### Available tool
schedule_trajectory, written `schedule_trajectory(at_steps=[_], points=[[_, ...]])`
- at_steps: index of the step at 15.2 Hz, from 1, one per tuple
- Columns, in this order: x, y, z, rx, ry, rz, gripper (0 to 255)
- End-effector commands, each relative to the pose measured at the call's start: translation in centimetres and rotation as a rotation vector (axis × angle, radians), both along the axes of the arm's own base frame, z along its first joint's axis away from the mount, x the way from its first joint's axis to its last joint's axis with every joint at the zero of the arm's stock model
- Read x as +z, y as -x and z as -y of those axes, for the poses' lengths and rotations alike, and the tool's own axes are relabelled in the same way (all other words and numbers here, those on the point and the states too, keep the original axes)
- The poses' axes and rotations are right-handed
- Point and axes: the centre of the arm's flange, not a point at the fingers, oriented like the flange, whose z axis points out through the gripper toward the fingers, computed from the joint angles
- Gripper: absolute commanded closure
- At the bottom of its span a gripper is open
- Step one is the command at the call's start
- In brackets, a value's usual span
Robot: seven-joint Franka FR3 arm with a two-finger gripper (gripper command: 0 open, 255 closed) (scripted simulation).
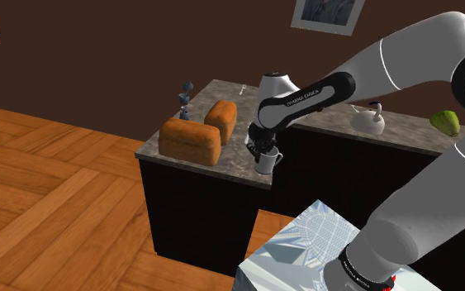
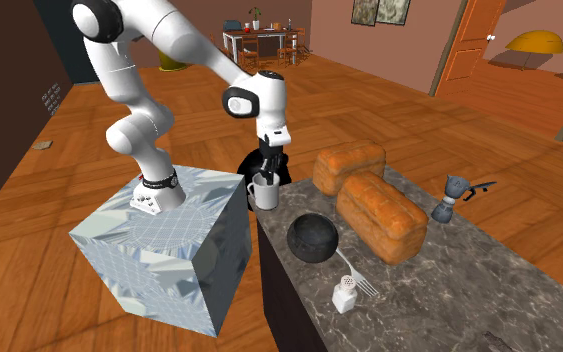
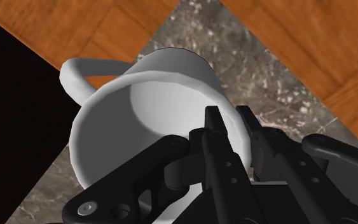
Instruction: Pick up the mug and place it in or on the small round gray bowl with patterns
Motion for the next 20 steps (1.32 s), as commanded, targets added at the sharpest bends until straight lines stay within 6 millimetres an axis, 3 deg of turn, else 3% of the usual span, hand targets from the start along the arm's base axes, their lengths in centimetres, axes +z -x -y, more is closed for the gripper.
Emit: schedule_trajectory(at_steps=[1, 20], points=[[0.9, 0.0, 0.1, 0.000, 0.000, 0.000, 255], [10.9, 0.0, 0.1, 0.000, 0.000, 0.000, 255]])
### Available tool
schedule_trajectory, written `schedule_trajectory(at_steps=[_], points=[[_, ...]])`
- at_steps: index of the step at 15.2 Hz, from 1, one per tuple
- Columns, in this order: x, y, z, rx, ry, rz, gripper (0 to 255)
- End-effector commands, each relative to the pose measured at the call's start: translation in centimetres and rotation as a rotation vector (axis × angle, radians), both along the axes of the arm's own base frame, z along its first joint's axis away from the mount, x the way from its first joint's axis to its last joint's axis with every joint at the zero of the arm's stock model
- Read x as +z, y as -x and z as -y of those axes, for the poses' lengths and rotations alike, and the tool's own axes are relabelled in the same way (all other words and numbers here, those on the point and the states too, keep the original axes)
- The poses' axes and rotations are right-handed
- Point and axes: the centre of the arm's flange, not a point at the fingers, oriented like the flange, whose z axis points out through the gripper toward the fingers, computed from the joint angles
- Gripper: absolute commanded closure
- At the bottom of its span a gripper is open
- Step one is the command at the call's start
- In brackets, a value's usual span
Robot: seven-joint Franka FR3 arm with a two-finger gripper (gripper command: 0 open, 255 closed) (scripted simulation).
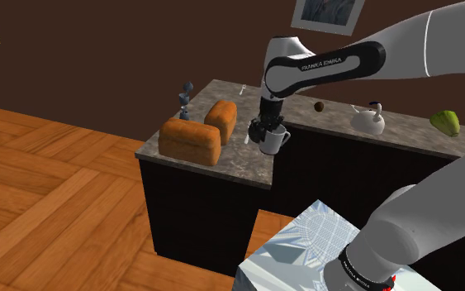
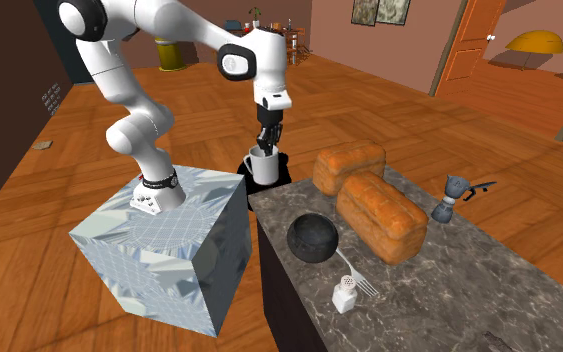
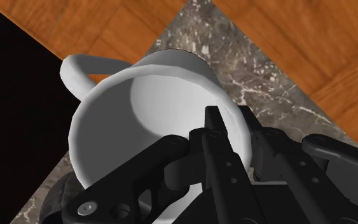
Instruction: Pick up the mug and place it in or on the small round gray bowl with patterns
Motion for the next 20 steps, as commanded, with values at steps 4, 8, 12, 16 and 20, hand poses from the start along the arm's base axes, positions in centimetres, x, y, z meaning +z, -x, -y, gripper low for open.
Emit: schedule_trajectory(at_steps=[4, 8, 12, 16, 20], points=[[2.6, -0.1, 0.0, 0.000, 0.000, 0.000, 255], [4.7, -0.1, 0.0, 0.000, 0.000, 0.000, 255], [6.2, -1.0, 0.9, 0.000, 0.000, 0.000, 255], [6.7, -4.7, 4.7, 0.000, 0.000, 0.000, 255], [7.2, -8.4, 8.4, 0.000, 0.000, 0.000, 255]])
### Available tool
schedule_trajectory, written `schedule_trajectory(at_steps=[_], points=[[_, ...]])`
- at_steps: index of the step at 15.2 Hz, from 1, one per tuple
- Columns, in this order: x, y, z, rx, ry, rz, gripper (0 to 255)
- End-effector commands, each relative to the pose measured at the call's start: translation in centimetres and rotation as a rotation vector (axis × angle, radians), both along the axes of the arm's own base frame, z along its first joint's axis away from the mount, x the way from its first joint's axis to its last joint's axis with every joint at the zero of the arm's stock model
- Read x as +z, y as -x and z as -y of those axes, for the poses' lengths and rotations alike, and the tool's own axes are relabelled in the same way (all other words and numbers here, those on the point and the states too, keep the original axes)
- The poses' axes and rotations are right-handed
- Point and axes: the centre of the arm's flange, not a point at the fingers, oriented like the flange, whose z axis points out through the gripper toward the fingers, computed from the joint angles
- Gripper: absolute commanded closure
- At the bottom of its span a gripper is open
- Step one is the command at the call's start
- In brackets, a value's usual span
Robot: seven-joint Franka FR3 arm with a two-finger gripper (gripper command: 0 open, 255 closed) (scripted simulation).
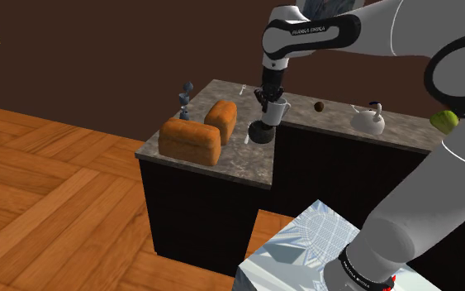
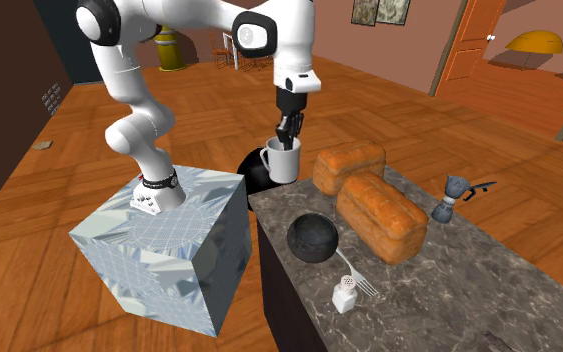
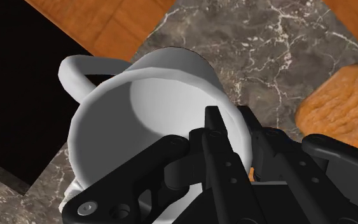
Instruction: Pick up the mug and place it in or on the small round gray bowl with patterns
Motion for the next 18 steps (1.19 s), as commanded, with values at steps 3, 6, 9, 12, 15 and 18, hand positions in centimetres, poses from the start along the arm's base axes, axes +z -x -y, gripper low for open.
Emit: schedule_trajectory(at_steps=[3, 6, 9, 12, 15, 18], points=[[0.4, -3.4, 4.1, 0.001, 0.001, 0.000, 255], [0.8, -6.2, 6.9, 0.001, 0.001, 0.000, 255], [1.2, -8.9, 9.7, 0.001, 0.001, 0.000, 255], [-0.4, -8.9, 9.7, 0.001, 0.001, 0.000, 255], [-2.0, -8.9, 9.7, 0.001, 0.001, 0.000, 255], [-3.6, -8.9, 9.7, 0.001, 0.001, 0.000, 255]])
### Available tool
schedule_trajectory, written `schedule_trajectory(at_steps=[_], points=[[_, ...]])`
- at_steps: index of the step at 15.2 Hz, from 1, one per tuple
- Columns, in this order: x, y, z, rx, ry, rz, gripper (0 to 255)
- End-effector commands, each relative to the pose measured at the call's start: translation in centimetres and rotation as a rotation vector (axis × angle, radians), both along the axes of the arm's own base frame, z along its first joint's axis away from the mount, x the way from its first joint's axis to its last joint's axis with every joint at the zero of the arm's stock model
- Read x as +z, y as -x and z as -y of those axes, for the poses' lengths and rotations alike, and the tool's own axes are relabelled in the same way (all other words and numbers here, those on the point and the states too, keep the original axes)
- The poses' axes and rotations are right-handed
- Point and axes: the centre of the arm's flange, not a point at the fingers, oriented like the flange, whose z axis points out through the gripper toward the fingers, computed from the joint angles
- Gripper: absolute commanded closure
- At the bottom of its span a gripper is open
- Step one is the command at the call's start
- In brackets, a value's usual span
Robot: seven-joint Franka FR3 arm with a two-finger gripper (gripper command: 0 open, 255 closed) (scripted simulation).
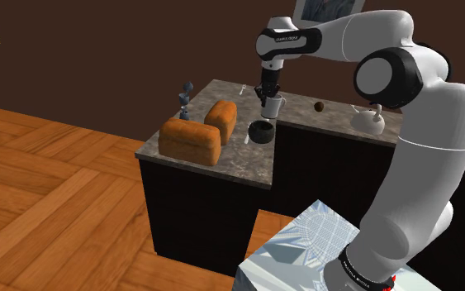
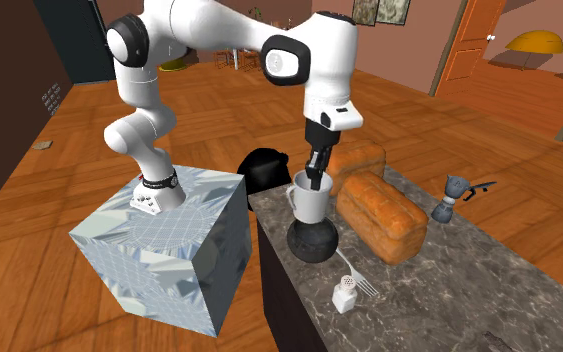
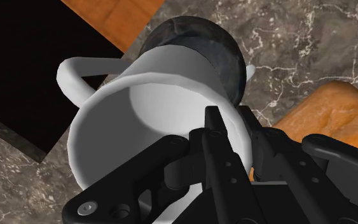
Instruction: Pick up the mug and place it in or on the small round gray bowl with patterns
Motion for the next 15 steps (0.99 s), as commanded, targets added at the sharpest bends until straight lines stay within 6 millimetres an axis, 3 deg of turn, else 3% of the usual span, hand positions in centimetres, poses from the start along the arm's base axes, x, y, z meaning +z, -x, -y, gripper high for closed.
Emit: schedule_trajectory(at_steps=[1, 9, 15], points=[[-1.0, 0.0, 0.0, 0.000, 0.000, 0.001, 255], [-5.1, 0.0, 0.0, 0.000, 0.000, 0.001, 255], [-5.1, 0.0, 0.0, 0.000, 0.000, 0.001, 255]])
